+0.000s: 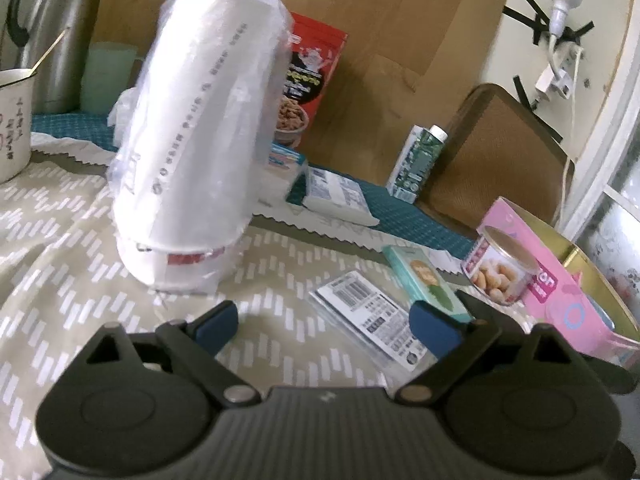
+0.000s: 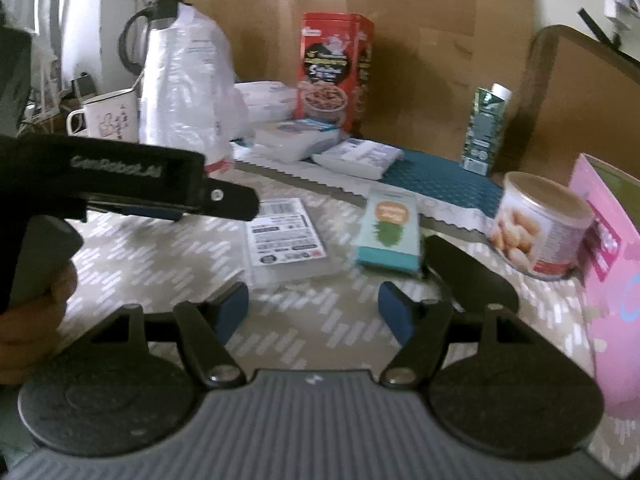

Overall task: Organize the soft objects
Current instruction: 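Move the right tool toward the barcode-labelled clear pack, then close the left gripper on the barcode-labelled clear pack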

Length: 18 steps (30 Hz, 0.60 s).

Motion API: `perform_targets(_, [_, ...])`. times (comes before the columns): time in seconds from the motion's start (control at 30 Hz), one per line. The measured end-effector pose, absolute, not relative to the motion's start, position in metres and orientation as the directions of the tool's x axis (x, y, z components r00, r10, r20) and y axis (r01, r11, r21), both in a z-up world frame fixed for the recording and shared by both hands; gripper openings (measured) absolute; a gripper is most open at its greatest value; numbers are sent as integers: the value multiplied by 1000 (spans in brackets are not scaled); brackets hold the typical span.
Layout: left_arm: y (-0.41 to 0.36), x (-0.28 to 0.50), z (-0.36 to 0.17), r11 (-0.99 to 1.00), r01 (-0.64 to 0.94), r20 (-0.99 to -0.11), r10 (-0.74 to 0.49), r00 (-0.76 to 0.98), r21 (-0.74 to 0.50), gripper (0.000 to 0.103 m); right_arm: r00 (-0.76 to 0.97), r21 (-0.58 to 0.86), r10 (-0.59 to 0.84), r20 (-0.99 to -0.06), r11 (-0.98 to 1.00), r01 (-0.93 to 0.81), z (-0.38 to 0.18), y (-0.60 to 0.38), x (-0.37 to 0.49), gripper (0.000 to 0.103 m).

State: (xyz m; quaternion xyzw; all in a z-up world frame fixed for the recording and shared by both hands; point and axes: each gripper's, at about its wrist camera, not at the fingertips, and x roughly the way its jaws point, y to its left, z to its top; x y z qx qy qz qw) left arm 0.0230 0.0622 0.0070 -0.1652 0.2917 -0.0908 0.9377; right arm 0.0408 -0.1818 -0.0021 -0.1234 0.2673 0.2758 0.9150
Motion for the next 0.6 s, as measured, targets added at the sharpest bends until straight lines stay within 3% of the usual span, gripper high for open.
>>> perform_targets(0.4, [70, 25, 6, 921, 44, -512, -254, 820, -387, 96, 679, -88, 473, -561, 782, -617, -2, -157, 60, 74])
perform_targets(0.5, [71, 26, 6, 919, 44, -511, -258, 820, -392, 96, 652, -39, 505, -566, 773, -633, -2, -159, 64, 61])
perform_targets(0.6, [71, 26, 5, 919, 45, -511, -259, 820, -393, 97, 661, -45, 497, -562, 780, -625, -2, -159, 60, 61])
